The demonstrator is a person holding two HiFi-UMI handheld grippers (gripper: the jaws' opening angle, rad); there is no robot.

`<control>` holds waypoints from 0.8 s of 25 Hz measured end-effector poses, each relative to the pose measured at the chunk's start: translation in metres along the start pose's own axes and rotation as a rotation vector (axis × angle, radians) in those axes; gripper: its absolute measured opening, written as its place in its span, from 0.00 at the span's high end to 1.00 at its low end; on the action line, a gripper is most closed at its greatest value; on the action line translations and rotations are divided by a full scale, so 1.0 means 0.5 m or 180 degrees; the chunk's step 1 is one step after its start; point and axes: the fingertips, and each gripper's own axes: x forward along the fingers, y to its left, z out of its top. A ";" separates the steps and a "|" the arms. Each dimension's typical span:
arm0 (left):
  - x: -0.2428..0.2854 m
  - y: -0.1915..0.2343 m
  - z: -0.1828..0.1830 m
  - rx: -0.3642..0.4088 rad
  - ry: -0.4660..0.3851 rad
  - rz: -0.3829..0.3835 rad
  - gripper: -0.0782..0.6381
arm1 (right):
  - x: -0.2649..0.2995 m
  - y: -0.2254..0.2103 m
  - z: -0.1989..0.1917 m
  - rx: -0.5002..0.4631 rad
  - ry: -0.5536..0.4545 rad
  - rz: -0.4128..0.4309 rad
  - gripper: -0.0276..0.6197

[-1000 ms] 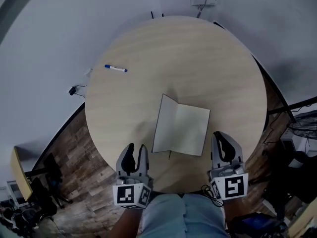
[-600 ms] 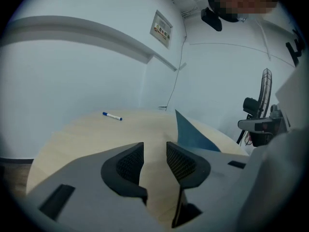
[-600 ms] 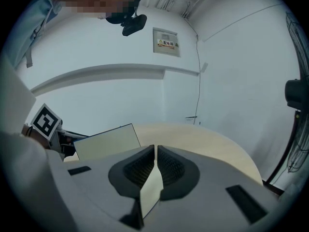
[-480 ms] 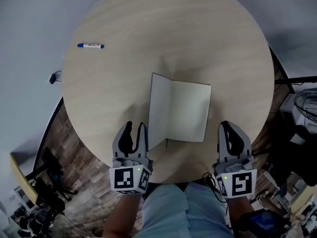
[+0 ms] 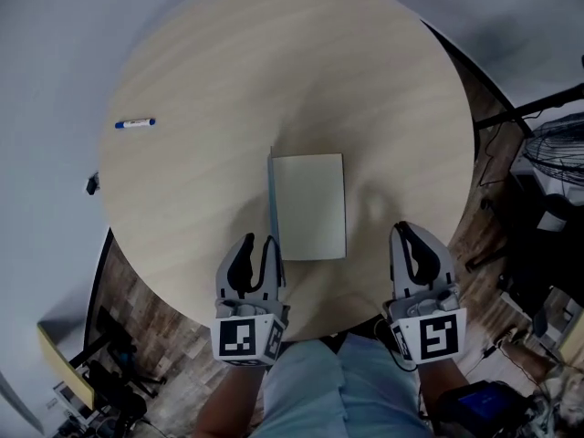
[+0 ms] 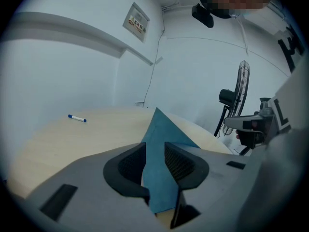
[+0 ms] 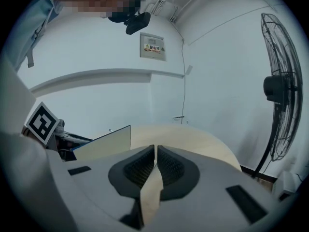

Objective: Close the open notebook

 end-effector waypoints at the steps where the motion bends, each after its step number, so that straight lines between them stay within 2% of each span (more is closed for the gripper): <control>1: 0.002 -0.011 -0.005 0.0022 0.0017 -0.0034 0.70 | -0.009 -0.006 -0.005 0.0014 0.0006 -0.0029 0.88; 6: 0.033 -0.075 -0.034 0.0094 0.0148 -0.0168 0.76 | -0.049 -0.060 -0.039 0.0077 0.0086 -0.0185 0.88; 14: 0.098 -0.148 -0.095 0.0226 0.0353 -0.0246 0.77 | -0.087 -0.153 -0.103 0.0181 0.0210 -0.0341 0.88; 20: 0.130 -0.176 -0.147 0.0377 0.0585 -0.0254 0.80 | -0.102 -0.189 -0.144 0.0267 0.0286 -0.0427 0.88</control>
